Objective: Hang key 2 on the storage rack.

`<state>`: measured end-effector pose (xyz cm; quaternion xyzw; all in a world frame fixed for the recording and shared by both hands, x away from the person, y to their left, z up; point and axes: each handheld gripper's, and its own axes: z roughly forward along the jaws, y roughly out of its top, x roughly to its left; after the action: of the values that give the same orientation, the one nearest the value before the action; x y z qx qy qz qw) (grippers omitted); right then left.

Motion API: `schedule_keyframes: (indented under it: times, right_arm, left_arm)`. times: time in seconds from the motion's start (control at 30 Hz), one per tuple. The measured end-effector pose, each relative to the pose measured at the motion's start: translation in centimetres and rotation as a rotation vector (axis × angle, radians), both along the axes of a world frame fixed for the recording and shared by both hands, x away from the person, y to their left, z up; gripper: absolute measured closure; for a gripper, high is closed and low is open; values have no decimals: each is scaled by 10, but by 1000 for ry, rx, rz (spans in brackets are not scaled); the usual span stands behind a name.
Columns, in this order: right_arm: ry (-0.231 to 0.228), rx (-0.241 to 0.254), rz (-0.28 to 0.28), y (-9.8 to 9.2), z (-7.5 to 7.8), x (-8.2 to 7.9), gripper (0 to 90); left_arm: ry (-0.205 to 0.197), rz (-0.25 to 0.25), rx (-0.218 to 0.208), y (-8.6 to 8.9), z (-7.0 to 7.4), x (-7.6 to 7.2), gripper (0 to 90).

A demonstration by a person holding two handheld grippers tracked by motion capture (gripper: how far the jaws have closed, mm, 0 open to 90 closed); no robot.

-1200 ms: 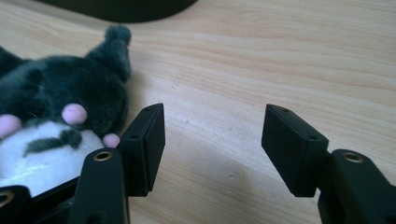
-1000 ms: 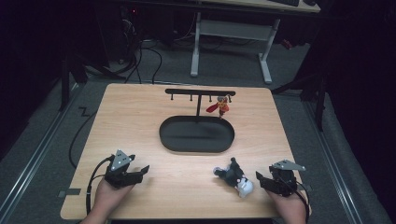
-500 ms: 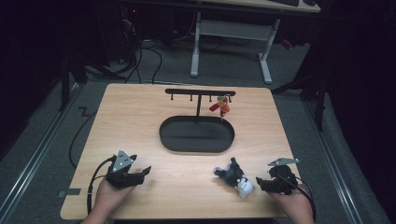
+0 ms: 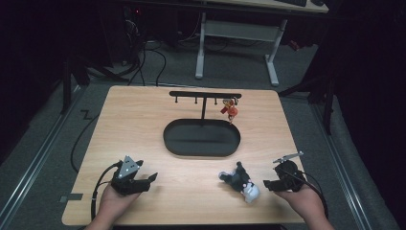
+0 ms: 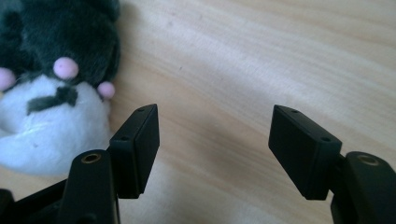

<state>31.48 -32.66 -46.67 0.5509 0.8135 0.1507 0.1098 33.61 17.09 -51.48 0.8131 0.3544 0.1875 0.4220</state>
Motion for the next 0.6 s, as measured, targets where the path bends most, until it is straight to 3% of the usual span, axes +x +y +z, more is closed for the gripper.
schedule_keyframes:
  times: [0.6]
  right_arm:
    - [172,-107,70,12,4,9,343]
  left_arm:
    - [8,-15,8,-1,-3,-1,278]
